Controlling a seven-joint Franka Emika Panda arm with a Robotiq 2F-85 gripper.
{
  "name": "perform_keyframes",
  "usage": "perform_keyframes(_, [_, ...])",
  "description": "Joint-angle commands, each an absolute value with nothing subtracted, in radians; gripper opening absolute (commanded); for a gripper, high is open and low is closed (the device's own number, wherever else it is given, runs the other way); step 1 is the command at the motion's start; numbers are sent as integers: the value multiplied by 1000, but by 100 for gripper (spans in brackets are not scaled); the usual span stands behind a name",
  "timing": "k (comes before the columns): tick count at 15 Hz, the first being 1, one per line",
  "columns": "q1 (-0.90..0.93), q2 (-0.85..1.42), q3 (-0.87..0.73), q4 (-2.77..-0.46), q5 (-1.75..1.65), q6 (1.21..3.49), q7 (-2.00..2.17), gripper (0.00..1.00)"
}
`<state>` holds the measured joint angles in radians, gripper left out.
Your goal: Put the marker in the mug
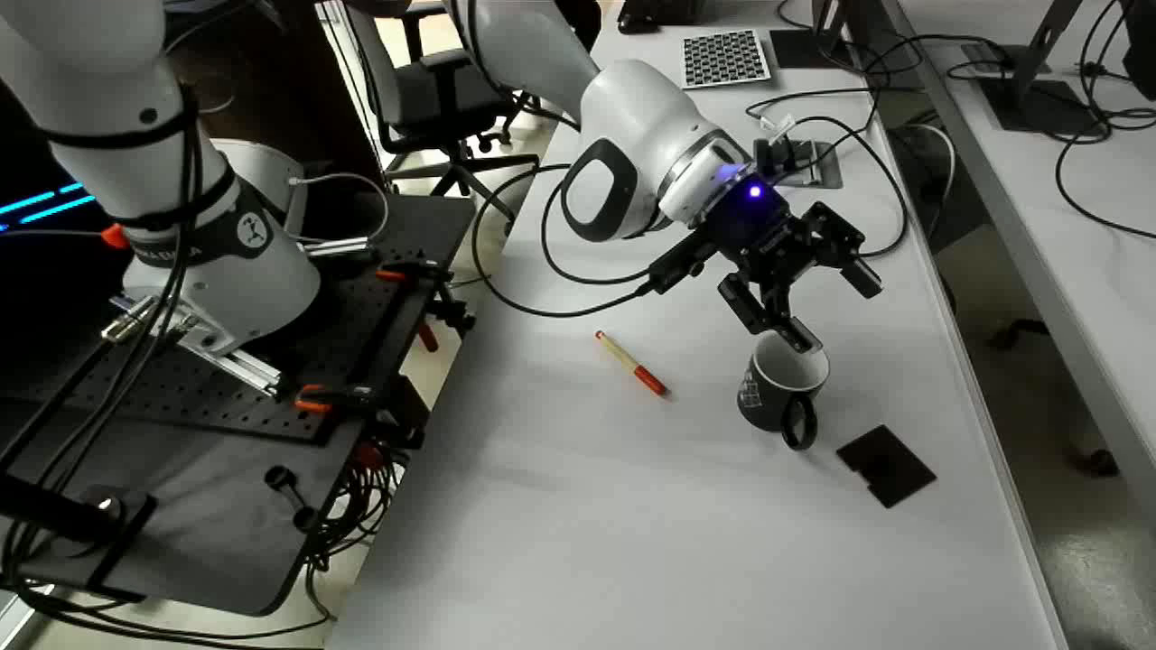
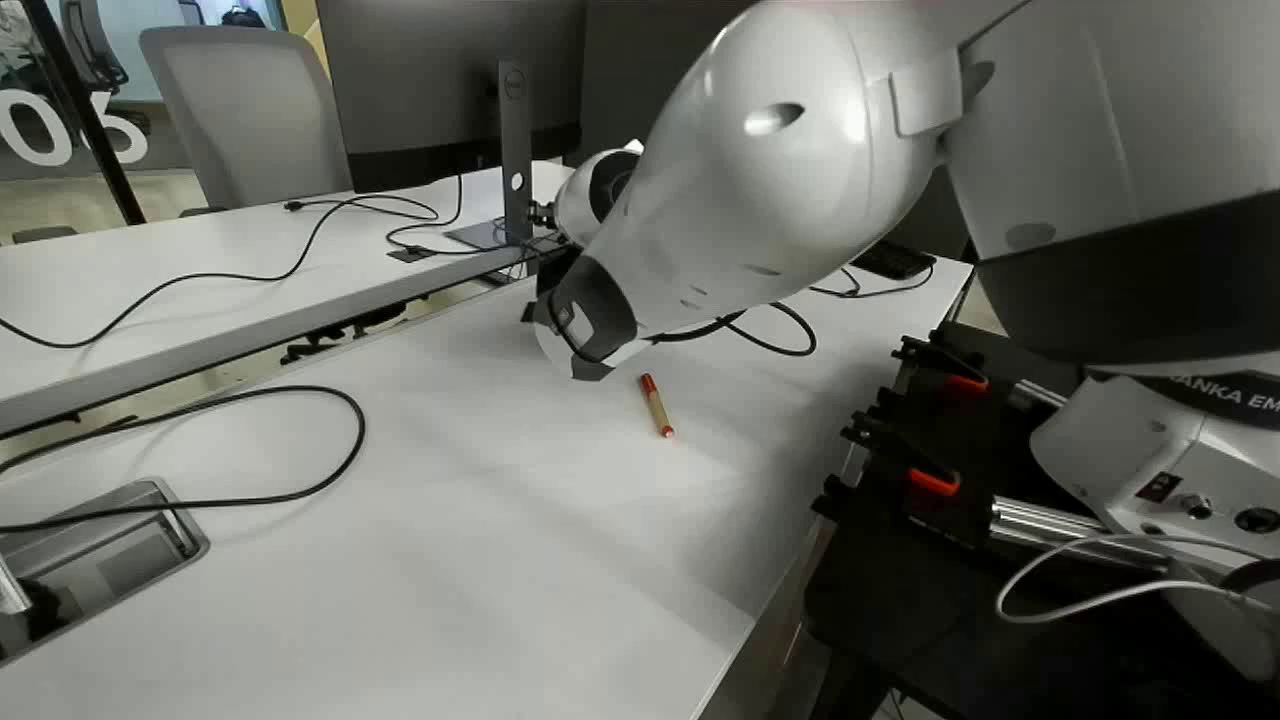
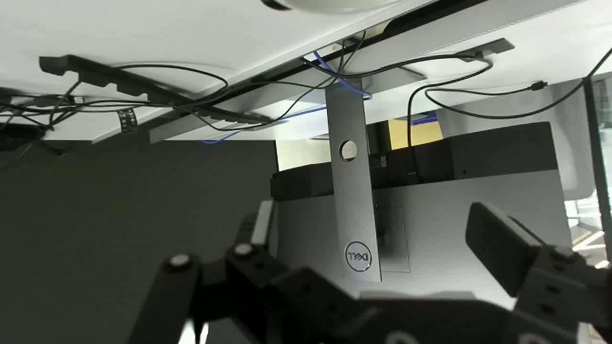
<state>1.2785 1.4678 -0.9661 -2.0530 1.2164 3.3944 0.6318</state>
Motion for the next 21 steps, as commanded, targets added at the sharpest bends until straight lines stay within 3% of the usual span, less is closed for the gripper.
perform_keyframes(1, [1278, 1468, -966, -2053, 1216, 3394, 632, 100])
perform_keyframes(21, [1283, 1455, -973, -2076, 1209, 3394, 618, 100])
